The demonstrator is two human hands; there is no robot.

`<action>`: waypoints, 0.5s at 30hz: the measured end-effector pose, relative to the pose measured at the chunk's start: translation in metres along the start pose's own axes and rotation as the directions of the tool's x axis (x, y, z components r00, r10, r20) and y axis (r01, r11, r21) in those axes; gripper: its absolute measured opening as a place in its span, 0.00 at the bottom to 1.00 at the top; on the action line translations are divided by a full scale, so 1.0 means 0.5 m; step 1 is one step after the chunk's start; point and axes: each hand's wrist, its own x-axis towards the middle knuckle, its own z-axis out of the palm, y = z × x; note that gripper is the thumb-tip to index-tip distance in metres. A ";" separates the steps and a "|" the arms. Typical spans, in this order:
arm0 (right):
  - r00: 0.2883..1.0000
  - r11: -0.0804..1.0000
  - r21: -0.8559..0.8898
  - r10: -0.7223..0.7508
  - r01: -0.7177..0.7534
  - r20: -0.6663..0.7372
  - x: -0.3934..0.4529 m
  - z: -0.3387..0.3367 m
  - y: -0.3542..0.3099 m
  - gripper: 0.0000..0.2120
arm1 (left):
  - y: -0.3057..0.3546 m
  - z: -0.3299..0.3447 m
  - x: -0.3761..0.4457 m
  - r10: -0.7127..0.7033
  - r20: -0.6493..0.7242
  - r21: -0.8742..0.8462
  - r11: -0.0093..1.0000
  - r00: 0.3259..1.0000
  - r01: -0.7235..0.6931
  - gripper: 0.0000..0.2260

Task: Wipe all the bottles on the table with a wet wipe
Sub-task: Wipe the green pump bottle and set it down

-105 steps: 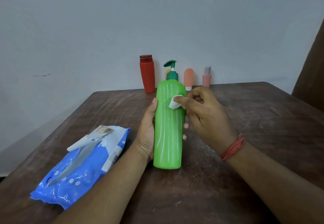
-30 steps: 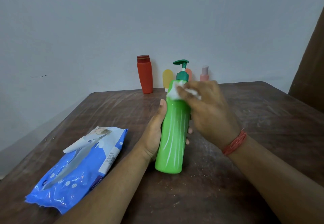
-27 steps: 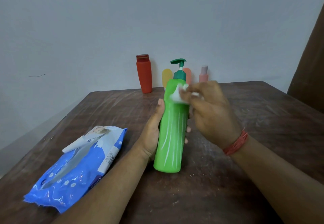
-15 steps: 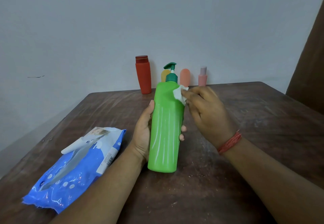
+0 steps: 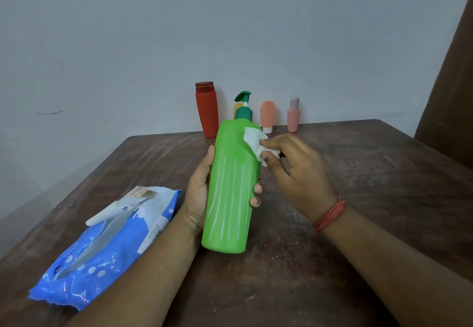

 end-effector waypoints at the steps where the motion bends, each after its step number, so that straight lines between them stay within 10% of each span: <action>1: 0.997 0.996 0.057 0.075 -0.073 -0.017 0.002 0.003 0.000 0.05 | 0.000 0.000 0.001 -0.005 0.004 0.003 1.000 1.000 0.005 0.35; 5: 0.880 0.735 0.541 0.475 -0.408 0.019 0.021 0.007 0.013 0.02 | -0.007 0.003 0.005 -0.067 0.057 0.053 0.997 0.996 0.064 0.35; 9: 0.795 0.442 0.711 0.540 -0.547 0.276 0.015 0.012 0.001 0.03 | -0.002 -0.004 0.005 -0.006 0.005 0.055 0.998 1.000 0.005 0.34; 12: 0.760 0.404 0.662 0.492 -0.631 0.424 0.003 0.020 -0.008 0.02 | 0.006 -0.010 0.005 0.046 -0.050 0.051 0.998 0.998 -0.044 0.34; 15: 0.759 0.396 0.732 0.602 -0.554 0.249 0.017 0.017 -0.002 0.03 | -0.002 -0.006 0.009 -0.010 -0.027 0.095 0.995 1.000 0.013 0.35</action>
